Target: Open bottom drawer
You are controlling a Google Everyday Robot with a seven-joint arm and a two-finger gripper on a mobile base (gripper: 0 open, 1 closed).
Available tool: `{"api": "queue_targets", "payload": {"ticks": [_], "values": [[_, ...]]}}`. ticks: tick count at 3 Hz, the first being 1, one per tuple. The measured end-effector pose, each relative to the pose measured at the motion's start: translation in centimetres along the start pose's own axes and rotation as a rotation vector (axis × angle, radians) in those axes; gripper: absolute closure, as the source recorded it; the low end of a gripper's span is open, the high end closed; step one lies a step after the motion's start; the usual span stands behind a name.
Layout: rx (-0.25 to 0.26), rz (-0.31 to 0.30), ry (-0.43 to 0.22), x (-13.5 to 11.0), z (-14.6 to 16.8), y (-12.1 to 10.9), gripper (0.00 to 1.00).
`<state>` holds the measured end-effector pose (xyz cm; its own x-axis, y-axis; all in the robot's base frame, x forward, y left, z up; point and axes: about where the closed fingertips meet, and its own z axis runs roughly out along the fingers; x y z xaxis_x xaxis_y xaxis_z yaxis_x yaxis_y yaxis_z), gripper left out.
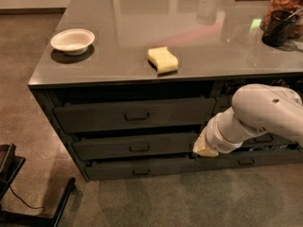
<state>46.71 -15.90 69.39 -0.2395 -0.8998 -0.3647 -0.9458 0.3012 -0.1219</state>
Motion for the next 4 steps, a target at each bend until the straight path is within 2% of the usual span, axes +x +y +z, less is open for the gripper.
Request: {"api": "queue_targets", "payload": {"ticks": [1, 2, 3, 4], "values": [[0.003, 0.008, -0.025, 1.1, 3.4, 0.4, 1.0], [-0.009, 0.007, -0.073, 2.5, 11.0, 0.9, 1.0], [-0.001, 0.048, -0.15, 3.7, 18.4, -0.6, 1.0], [-0.063, 0.083, -0.161, 4.8, 22.1, 1.4, 1.0]]}}
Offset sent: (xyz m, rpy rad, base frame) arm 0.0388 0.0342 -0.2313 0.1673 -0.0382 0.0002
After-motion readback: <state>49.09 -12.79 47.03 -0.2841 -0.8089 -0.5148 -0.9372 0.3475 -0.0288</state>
